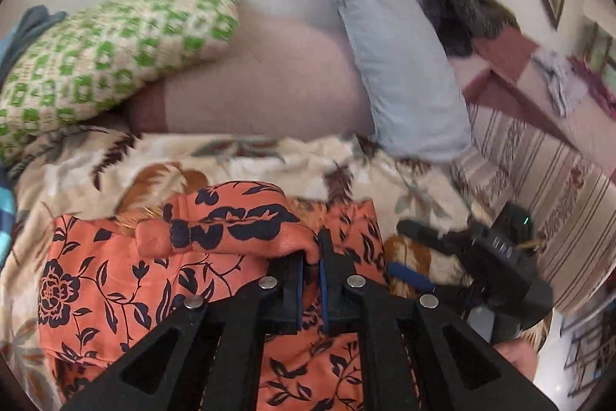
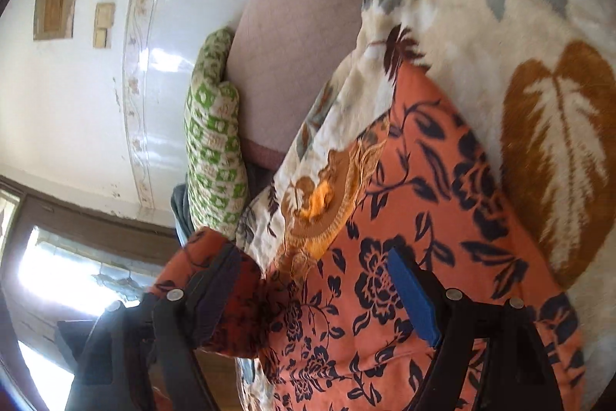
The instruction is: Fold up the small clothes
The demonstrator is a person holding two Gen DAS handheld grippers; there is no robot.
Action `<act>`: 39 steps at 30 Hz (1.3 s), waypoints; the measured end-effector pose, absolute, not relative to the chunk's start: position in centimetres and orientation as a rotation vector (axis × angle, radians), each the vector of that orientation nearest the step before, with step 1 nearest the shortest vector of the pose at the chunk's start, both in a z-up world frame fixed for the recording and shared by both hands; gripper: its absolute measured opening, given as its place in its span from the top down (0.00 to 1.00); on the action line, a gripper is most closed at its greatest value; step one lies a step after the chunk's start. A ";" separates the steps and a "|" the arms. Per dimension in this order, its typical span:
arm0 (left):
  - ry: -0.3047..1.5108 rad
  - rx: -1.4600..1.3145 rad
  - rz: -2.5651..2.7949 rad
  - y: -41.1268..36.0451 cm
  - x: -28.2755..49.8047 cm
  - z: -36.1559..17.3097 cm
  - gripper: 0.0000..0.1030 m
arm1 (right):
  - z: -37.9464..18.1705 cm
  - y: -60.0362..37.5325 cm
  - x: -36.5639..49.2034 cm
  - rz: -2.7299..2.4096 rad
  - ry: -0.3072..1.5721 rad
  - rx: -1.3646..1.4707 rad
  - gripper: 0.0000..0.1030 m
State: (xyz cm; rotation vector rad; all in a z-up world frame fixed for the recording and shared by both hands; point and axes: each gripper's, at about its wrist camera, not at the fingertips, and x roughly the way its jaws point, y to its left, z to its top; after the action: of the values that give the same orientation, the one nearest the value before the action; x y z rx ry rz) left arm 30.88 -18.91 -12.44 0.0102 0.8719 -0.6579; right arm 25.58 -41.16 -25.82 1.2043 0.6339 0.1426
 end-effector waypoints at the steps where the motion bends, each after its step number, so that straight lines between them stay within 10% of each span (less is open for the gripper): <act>1: 0.916 0.083 -0.650 -20.6 30.6 -13.8 0.91 | -25.6 -42.0 25.2 0.123 0.615 1.211 0.21; 4: 0.931 0.148 -0.630 -20.7 29.5 -15.7 0.86 | -25.3 -44.1 24.3 0.093 0.574 1.246 0.20; 10: 0.809 0.005 -0.444 -10.5 30.9 -13.0 0.44 | -24.5 -44.1 24.6 0.116 0.595 1.194 0.18; 23: 1.033 0.102 -0.049 -1.3 35.9 -22.5 0.53 | -27.9 -23.7 30.8 0.414 0.966 0.885 0.18; 39: 0.986 0.098 -0.018 1.2 31.6 -21.6 0.59 | -25.4 -34.3 27.6 -0.068 0.709 0.918 0.22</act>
State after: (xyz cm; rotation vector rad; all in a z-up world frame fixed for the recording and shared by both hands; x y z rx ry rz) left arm 31.60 1.21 -21.65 0.0975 0.9864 -0.0177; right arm 27.63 -34.30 -25.36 0.9179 0.7086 -0.0679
